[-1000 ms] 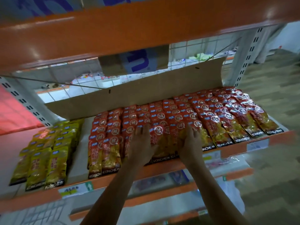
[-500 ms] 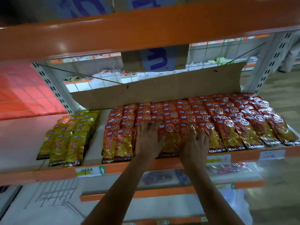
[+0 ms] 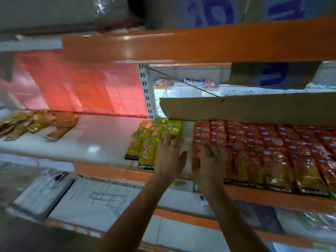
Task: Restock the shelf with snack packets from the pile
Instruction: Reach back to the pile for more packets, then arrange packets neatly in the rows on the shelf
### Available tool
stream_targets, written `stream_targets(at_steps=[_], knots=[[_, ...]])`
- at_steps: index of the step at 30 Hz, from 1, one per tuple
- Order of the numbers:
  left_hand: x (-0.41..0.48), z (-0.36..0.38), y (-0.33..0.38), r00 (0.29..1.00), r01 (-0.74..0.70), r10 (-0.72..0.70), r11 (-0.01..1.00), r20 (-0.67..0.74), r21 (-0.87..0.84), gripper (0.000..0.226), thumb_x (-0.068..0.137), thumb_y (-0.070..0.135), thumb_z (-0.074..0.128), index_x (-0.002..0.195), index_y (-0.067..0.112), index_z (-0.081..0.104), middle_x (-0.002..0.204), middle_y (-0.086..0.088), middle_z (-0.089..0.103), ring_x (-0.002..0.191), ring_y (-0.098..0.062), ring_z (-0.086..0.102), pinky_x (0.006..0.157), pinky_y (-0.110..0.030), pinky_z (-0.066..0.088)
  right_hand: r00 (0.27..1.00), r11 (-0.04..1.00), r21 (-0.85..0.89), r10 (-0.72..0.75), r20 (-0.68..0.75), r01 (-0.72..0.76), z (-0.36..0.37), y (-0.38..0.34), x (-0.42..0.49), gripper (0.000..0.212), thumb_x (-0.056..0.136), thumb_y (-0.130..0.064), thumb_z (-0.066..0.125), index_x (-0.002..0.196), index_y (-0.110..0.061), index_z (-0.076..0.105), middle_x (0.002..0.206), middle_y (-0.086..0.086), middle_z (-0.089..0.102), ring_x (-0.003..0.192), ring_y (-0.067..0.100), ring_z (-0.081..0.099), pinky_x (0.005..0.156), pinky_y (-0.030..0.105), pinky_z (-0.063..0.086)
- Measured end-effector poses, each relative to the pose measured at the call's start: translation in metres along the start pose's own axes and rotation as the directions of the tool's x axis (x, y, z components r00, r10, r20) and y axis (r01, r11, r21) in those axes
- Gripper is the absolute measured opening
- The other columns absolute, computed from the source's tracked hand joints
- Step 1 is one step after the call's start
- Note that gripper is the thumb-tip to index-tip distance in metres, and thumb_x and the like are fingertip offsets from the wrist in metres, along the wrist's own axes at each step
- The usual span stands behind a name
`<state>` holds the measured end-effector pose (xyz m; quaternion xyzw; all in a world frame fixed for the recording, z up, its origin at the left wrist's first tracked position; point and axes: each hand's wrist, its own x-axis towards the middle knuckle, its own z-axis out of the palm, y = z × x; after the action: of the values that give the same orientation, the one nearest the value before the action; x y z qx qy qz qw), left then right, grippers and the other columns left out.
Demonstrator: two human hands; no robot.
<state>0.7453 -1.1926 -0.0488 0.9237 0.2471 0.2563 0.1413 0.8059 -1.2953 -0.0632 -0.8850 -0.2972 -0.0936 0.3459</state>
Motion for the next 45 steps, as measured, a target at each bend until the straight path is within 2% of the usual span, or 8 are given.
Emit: stream_targets(at_steps=[5,12,14,18,26,33,39,45], knots=[[-0.009,-0.058,-0.094,0.994,0.097,-0.096,0.995,-0.043,0.031,0.04,0.081,0.018,0.068,0.121,0.012,0.064,0.127,-0.016,0.054,0.117,-0.039,0.047,0.097,-0.046,0.042,0.994,0.988,0.115,-0.107,0.014,0.105,0.063,-0.093,-0.012,0.032,0.073,0.001,0.069,0.104,0.002,0.065,0.111,0.023,0.06,0.106,0.042,0.055,0.094,0.043,0.043],[-0.019,-0.116,-0.201,0.967,0.245,-0.233,0.961,-0.105,0.13,0.04,0.091,0.03,0.058,0.131,0.022,0.054,0.138,-0.005,0.045,0.128,-0.027,0.037,0.097,-0.039,0.04,0.971,0.968,0.167,-0.209,0.118,0.188,0.126,-0.194,-0.019,0.035,0.081,-0.003,0.064,0.115,-0.006,0.062,0.123,0.015,0.056,0.12,0.035,0.046,0.108,0.041,0.03],[-0.018,-0.126,-0.223,0.958,0.273,-0.257,0.952,-0.124,0.135,0.04,0.092,0.031,0.058,0.131,0.021,0.054,0.139,-0.005,0.045,0.129,-0.026,0.037,0.098,-0.04,0.041,0.958,0.962,0.156,-0.246,0.144,0.224,0.141,-0.213,-0.017,0.034,0.084,-0.007,0.063,0.119,-0.009,0.061,0.126,0.012,0.055,0.125,0.03,0.043,0.111,0.034,0.022],[-0.01,-0.139,-0.261,0.938,0.332,-0.311,0.933,-0.153,0.141,0.04,0.092,0.029,0.06,0.13,0.019,0.055,0.138,-0.008,0.048,0.127,-0.028,0.04,0.098,-0.043,0.042,0.943,0.951,0.201,-0.274,0.188,0.236,0.171,-0.25,-0.01,0.036,0.09,-0.014,0.06,0.126,-0.013,0.055,0.136,0.006,0.05,0.13,0.022,0.037,0.111,0.032,0.03],[0.029,-0.152,-0.34,0.899,0.437,-0.415,0.872,-0.14,0.22,0.04,0.093,0.035,0.057,0.13,0.022,0.053,0.136,-0.006,0.048,0.126,-0.027,0.043,0.098,-0.041,0.041,0.905,0.931,0.268,-0.32,0.281,0.246,0.231,-0.31,0.033,0.037,0.091,-0.019,0.06,0.128,-0.014,0.054,0.137,0.003,0.052,0.129,0.02,0.042,0.11,0.03,0.031],[0.058,-0.15,-0.409,0.831,0.551,-0.549,0.789,-0.091,0.271,0.04,0.094,0.038,0.053,0.127,0.015,0.051,0.13,-0.01,0.051,0.121,-0.031,0.044,0.096,-0.042,0.043,0.849,0.924,0.172,-0.381,0.366,0.341,0.296,-0.344,0.072,0.038,0.094,-0.019,0.051,0.132,-0.015,0.051,0.136,0.006,0.05,0.126,0.025,0.043,0.106,0.029,0.028],[0.084,-0.153,-0.469,0.826,0.543,-0.564,0.786,-0.018,0.296,0.039,0.093,0.043,0.054,0.112,0.009,0.052,0.112,-0.012,0.058,0.107,-0.031,0.054,0.086,-0.038,0.047,0.879,0.981,0.086,-0.194,0.435,0.174,0.357,-0.395,0.106,0.034,0.095,-0.025,0.047,0.126,-0.012,0.054,0.123,0.016,0.056,0.114,0.034,0.05,0.092,0.036,0.042],[0.098,-0.148,-0.508,0.78,0.545,-0.618,0.75,0.101,0.375,0.054,0.091,0.045,0.052,0.125,0.004,0.042,0.124,-0.015,0.052,0.116,-0.032,0.048,0.09,-0.039,0.044,0.905,0.999,-0.049,0.004,0.426,0.019,0.417,-0.427,0.13,0.044,0.096,-0.041,0.045,0.121,-0.005,0.046,0.124,0.019,0.053,0.118,0.036,0.046,0.091,0.042,0.042]])
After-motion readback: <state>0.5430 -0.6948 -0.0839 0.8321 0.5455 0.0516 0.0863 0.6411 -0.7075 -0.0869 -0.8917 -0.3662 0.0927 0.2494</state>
